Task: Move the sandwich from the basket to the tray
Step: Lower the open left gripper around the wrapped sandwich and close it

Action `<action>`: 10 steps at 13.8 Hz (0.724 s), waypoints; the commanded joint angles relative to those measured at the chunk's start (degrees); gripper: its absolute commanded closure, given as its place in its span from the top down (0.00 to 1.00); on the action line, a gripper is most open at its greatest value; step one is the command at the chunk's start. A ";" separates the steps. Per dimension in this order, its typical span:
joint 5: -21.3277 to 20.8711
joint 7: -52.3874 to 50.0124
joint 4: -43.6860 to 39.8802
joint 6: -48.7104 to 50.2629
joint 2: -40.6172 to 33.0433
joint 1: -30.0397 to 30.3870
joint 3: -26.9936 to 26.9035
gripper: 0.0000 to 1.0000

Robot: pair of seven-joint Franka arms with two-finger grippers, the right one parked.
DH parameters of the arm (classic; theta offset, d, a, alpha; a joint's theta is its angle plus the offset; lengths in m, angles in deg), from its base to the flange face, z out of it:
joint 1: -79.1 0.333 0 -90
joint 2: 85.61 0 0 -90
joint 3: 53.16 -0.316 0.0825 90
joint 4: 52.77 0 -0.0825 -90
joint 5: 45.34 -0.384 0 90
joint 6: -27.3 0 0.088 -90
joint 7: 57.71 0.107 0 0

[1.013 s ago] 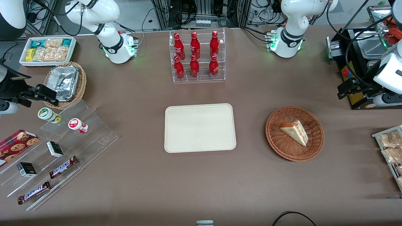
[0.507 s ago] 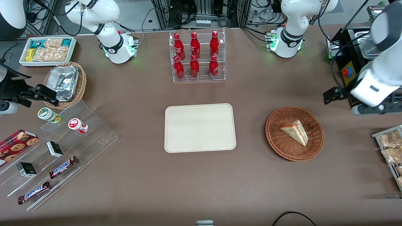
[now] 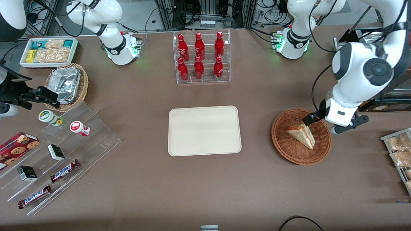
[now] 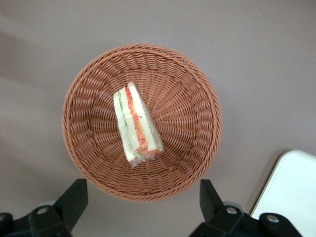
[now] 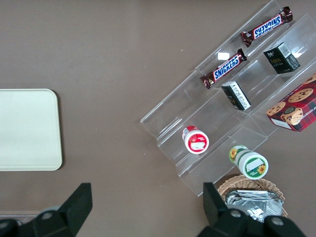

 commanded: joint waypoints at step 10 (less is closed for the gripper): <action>-0.25 -16.05 9.61 -17.47 5.41 0.46 -0.45 1.00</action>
